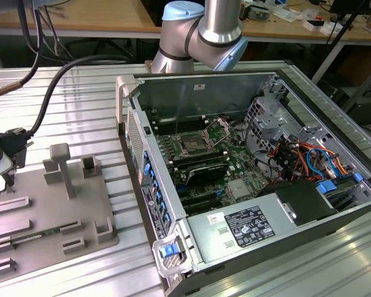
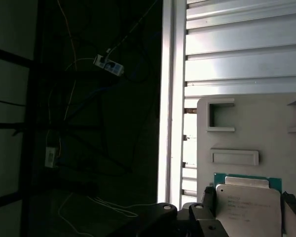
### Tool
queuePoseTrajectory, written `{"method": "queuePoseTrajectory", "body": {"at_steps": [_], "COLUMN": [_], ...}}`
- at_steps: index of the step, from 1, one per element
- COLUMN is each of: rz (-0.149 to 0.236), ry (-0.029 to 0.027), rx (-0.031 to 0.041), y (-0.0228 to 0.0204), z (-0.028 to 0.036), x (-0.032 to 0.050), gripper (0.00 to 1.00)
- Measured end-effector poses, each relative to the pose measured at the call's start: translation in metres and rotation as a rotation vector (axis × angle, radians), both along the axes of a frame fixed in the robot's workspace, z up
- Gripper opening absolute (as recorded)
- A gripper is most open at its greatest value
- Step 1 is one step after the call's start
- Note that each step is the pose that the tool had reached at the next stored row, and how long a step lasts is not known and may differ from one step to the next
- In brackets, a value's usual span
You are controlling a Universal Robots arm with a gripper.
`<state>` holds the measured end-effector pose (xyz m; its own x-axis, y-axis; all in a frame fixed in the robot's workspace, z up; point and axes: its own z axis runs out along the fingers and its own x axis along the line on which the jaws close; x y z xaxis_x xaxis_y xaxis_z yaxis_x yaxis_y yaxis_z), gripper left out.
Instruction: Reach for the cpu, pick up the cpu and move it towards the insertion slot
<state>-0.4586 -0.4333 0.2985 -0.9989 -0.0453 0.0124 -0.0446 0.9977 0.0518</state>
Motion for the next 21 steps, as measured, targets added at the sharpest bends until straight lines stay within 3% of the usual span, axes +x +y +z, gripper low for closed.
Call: {"method": "queuePoseTrajectory", "body": {"at_steps": [21], "rz": [0.000], "ry": [0.0002], "rx": [0.0002], "y": [0.0000], "z": [0.0120], "x": [0.0000], "gripper": [0.55]}}
